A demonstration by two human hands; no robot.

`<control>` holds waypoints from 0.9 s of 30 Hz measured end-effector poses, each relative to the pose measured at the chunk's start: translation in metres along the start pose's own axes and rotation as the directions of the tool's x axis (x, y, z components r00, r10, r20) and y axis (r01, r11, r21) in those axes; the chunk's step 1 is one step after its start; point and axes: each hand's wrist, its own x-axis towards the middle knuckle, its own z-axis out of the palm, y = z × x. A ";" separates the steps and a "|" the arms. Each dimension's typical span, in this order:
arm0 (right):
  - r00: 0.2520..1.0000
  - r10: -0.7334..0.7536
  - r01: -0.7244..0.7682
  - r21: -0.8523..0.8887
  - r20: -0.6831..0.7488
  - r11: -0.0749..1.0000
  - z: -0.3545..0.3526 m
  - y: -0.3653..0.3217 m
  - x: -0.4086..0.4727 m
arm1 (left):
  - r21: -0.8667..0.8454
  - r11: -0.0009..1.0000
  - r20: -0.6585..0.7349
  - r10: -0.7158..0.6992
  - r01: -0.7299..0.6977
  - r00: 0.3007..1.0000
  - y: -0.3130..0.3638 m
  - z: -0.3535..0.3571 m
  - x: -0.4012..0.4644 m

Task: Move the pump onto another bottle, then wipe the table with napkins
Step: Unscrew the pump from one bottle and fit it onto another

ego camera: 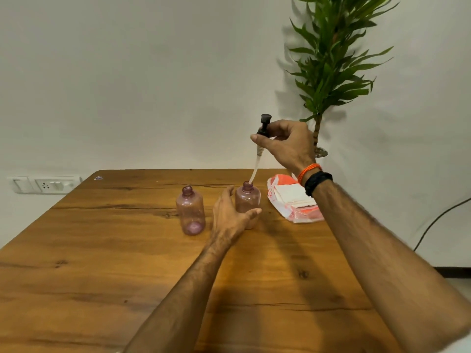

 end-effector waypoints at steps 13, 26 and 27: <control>0.959 0.173 -0.150 -0.113 0.224 0.982 0.040 0.047 -0.029 | -0.092 0.995 0.047 0.035 -0.030 0.998 -0.015 0.008 -0.003; 0.933 0.200 -0.177 -0.102 0.300 0.979 0.040 0.059 -0.047 | -0.081 0.996 0.037 0.049 -0.046 0.998 -0.019 0.009 -0.002; 0.934 0.200 -0.179 -0.097 0.297 0.979 0.040 0.059 -0.047 | -0.089 0.995 0.035 0.049 -0.046 0.998 -0.019 0.009 -0.002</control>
